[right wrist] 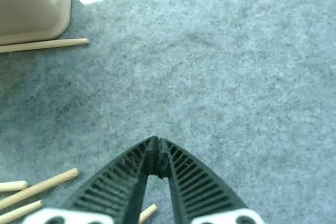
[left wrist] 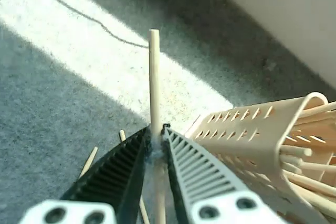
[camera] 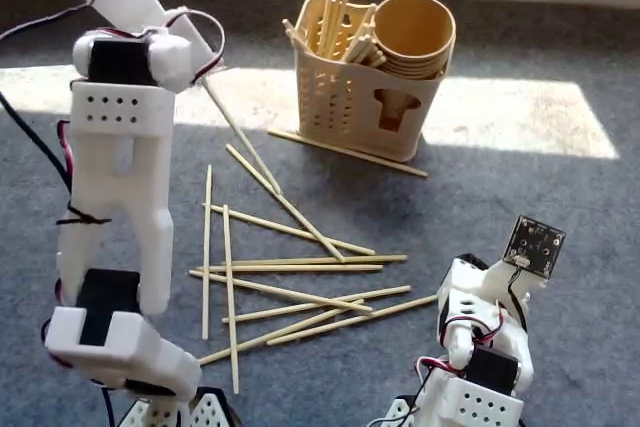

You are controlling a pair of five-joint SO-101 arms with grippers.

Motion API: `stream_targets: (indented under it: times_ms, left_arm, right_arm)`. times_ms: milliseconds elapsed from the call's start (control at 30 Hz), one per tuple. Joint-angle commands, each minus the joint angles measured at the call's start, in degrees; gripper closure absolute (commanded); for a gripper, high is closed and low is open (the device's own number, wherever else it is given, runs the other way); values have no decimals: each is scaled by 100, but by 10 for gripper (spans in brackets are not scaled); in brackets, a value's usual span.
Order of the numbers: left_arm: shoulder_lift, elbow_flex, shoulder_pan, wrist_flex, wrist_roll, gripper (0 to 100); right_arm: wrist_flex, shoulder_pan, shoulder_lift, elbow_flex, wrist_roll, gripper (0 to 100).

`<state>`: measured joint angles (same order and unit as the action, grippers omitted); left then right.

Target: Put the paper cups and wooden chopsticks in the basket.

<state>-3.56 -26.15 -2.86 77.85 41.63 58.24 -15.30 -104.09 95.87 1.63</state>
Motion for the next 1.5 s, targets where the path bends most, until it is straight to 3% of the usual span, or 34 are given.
stream_targets:
  times_ms: [0, 433, 767, 933, 1133, 1467]
  left_arm:
    - [646, -233, 119, -501, -105, 995]
    - [1024, -215, 716, -2725, -105, 995]
    - [576, -198, 884, -4325, -158, 995]
    - [66, -198, 901, -5011, -774, 995]
    - [-321, -198, 989, -5503, -1090, 995]
    - [-338, 453, 971, -5521, -1081, 995]
  right_arm:
    - [40, -48, -22, 549, 35, 993]
    - [40, -48, -22, 549, 35, 993]
    - [40, -48, -22, 549, 35, 993]
    - [40, -48, -22, 549, 35, 993]
    - [40, -48, -22, 549, 35, 993]
    - [40, -48, -22, 549, 35, 993]
